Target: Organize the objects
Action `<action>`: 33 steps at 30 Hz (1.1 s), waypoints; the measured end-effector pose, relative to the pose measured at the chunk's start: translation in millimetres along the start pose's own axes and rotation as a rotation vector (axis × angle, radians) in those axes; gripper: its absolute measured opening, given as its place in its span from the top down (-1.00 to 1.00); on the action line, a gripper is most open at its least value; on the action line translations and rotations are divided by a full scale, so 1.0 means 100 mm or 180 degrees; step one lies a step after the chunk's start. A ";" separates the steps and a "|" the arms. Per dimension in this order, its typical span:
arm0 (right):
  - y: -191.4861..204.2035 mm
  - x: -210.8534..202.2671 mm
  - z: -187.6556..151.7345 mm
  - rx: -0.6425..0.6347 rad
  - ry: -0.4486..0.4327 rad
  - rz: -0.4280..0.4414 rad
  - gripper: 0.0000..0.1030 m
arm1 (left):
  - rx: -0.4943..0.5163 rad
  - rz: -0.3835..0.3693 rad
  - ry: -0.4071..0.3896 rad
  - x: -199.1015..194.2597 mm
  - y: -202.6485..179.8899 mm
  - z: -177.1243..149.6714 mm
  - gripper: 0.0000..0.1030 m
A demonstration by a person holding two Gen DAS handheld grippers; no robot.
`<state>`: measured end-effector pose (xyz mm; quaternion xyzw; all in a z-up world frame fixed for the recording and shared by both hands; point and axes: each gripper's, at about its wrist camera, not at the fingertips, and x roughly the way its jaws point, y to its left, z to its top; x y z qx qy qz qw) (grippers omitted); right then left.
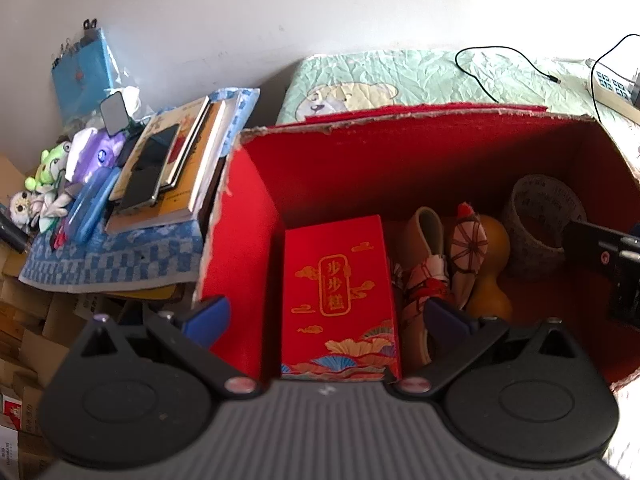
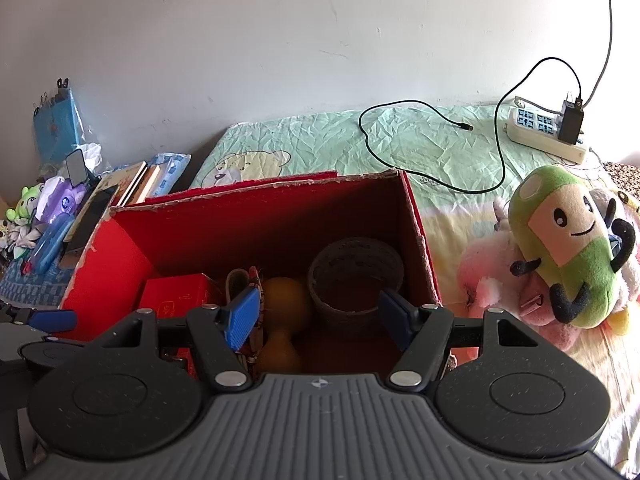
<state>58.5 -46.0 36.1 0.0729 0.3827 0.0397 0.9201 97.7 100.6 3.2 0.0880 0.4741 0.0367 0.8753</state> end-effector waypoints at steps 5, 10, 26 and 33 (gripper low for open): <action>0.00 0.05 -0.01 -0.0024 0.0037 0.0008 -0.33 | 0.0002 -0.0018 0.0026 0.05 0.00 -0.01 -0.99; 0.00 0.06 -0.01 -0.0021 0.0053 0.0027 -0.33 | 0.0021 -0.0019 0.0033 0.06 -0.02 -0.02 -0.99; -0.08 0.13 -0.03 0.0076 0.0130 -0.0002 -0.33 | 0.0062 -0.0043 0.0088 0.12 -0.07 -0.05 -0.99; -0.09 0.15 -0.03 0.0084 0.0139 -0.0017 -0.33 | 0.0042 -0.0064 0.0125 0.16 -0.06 -0.07 -0.99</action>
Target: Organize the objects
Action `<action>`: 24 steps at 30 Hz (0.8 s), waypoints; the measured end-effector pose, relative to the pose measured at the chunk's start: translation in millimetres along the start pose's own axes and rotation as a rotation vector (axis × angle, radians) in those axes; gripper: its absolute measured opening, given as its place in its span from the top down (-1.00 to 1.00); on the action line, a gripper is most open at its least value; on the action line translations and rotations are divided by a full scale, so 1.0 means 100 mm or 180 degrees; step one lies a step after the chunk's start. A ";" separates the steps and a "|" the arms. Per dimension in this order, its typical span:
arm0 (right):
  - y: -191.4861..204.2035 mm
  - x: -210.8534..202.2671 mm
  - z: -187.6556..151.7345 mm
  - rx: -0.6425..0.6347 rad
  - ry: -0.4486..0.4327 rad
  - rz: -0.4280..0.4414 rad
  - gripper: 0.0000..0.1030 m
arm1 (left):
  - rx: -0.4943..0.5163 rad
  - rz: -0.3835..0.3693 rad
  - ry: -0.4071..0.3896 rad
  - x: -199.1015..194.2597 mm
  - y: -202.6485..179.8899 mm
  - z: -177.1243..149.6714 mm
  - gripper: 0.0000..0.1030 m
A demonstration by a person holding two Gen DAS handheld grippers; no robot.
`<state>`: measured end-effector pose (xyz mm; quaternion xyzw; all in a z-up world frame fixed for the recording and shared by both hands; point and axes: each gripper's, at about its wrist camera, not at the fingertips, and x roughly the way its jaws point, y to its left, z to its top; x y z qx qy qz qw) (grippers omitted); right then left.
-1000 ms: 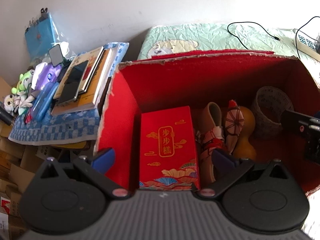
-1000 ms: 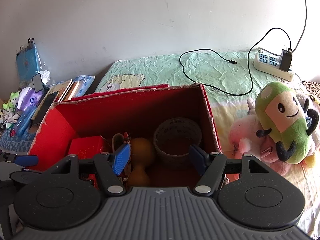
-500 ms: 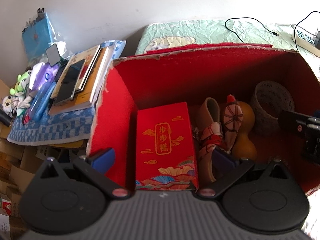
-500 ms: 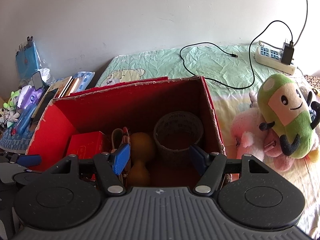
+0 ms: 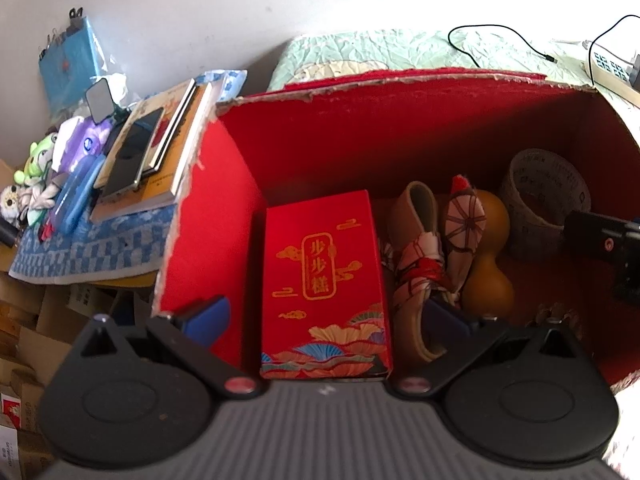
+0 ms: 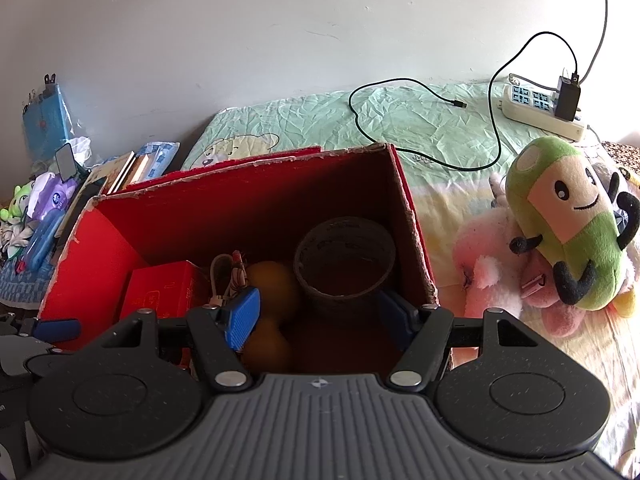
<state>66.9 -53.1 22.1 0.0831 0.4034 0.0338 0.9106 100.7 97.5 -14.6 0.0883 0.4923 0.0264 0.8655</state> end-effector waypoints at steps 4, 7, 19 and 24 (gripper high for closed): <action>0.01 0.01 0.00 -0.0005 0.0001 -0.0002 -0.33 | -0.0019 -0.0008 -0.0006 0.00 0.01 0.00 -0.99; 0.01 0.01 0.00 -0.0013 0.0002 -0.0005 -0.33 | -0.0021 -0.0014 0.0003 0.01 0.01 0.00 -0.99; 0.02 0.01 -0.01 -0.0040 -0.0008 -0.0026 -0.33 | -0.0005 -0.0015 -0.0016 0.02 0.01 0.01 -0.99; 0.02 0.01 -0.01 -0.0041 -0.0006 -0.0028 -0.33 | 0.0001 -0.0012 -0.0011 0.01 0.00 0.01 -0.99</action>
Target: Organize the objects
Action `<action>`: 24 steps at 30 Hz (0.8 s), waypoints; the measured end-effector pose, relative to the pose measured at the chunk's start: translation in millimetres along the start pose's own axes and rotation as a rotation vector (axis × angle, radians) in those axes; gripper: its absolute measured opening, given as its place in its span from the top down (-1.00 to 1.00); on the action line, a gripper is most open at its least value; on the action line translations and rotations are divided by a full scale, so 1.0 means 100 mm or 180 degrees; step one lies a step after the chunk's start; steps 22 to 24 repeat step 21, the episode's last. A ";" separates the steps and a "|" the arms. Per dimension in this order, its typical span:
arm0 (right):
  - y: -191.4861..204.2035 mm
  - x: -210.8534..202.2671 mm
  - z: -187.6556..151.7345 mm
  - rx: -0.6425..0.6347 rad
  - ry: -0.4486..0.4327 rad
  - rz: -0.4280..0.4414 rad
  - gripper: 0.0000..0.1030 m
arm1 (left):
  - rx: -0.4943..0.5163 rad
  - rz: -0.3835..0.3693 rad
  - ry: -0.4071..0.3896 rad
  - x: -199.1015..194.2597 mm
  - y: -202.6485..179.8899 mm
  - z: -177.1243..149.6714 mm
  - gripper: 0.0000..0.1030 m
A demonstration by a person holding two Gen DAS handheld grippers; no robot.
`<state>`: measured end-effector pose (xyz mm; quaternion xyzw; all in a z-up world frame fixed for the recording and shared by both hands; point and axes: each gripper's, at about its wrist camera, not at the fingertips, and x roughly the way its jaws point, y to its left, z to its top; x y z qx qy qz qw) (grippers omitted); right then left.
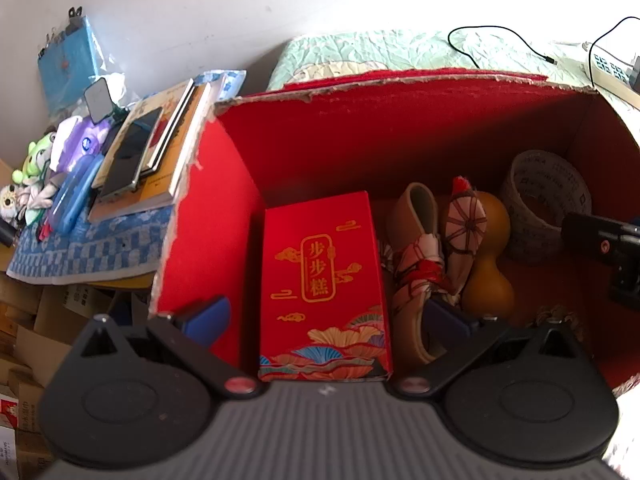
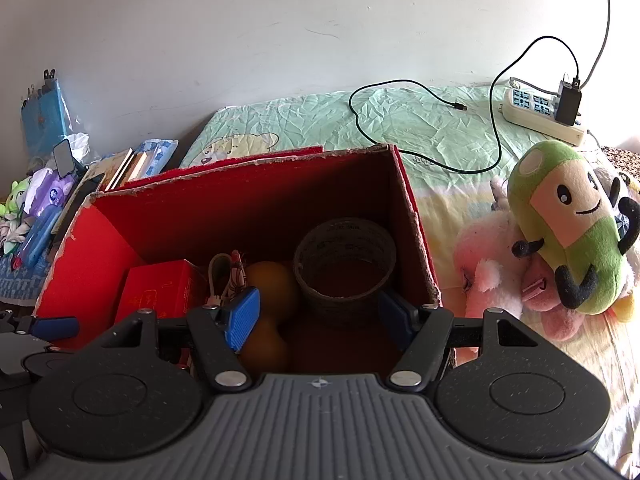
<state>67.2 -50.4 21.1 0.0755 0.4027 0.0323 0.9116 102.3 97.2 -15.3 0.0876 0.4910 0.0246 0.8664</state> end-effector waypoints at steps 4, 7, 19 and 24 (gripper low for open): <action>0.00 0.00 0.00 -0.0001 0.0000 -0.0003 -0.33 | -0.0007 -0.0026 0.0003 0.00 0.01 0.00 -0.99; 0.01 0.00 0.00 -0.0002 -0.0002 -0.0002 -0.33 | -0.0005 -0.0029 0.0004 0.01 0.01 0.00 -0.99; 0.00 0.01 0.00 0.0001 -0.0002 -0.0007 -0.33 | 0.0075 0.0040 -0.0139 -0.03 -0.03 0.00 -0.94; 0.00 0.01 -0.01 -0.0002 -0.0005 -0.0006 -0.33 | 0.0070 0.0035 -0.0141 -0.03 -0.03 0.00 -0.94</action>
